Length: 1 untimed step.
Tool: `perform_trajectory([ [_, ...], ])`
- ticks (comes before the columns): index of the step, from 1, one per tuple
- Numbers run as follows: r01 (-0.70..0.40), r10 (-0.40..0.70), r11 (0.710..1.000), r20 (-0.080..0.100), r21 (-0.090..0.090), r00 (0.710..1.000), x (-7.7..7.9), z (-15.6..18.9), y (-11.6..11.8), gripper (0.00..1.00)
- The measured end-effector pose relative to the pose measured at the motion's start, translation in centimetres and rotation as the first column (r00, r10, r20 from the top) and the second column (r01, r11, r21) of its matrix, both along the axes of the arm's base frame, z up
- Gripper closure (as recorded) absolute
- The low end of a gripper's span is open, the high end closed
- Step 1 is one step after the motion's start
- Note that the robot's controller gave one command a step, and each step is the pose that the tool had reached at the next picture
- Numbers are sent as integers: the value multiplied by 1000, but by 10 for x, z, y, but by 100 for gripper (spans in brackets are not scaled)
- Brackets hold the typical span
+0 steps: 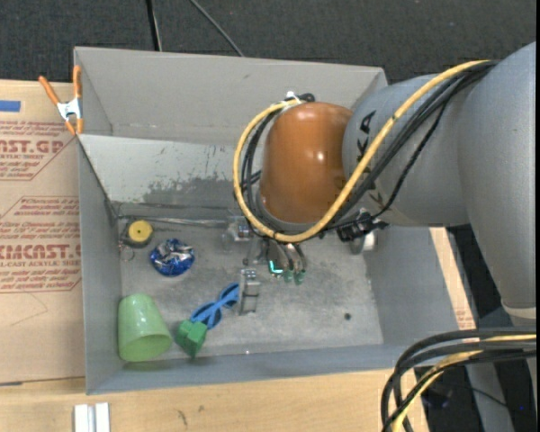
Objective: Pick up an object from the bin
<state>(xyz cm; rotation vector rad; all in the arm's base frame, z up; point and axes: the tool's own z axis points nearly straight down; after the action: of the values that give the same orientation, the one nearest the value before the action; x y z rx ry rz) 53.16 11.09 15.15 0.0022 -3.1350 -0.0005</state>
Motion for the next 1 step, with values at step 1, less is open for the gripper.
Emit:
perform_trajectory([
  [1, -118, 118, 993, 1, 0, 993, -39, -86, 35, 0],
])
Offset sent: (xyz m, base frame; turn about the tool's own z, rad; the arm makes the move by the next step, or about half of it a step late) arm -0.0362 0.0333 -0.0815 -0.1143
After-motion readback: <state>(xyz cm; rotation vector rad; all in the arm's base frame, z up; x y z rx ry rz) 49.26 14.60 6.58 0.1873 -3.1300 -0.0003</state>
